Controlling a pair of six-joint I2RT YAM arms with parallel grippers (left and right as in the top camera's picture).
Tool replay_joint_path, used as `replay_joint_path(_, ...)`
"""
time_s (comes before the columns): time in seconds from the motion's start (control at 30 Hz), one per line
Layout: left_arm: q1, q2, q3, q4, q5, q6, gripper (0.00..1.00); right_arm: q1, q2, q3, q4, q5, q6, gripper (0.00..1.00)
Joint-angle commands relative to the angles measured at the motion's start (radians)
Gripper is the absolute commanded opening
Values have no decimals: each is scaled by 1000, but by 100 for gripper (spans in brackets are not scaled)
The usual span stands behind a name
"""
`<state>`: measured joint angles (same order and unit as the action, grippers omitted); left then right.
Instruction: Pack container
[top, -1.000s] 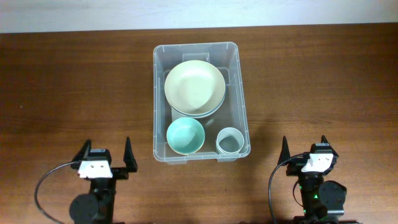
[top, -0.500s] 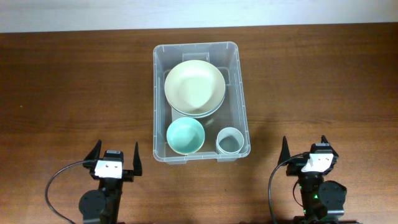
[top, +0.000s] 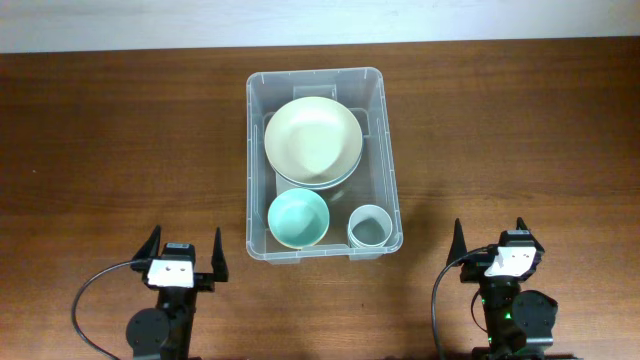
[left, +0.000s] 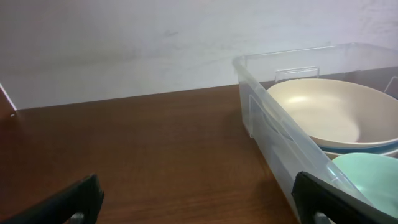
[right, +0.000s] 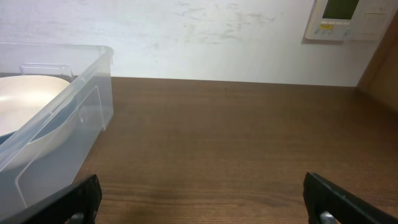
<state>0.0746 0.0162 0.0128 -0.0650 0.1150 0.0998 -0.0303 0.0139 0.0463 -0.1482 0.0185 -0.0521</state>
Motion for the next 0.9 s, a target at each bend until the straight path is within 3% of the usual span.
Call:
replay_joint_path(0.0,2,-11,-5,-12,-80,-107,99,-3,-10,-9,2,16,9,99)
replay_joint_path(0.87,2,-10,-4,-17,-119,-145,99,-3,-10,-9,2,16,9,99)
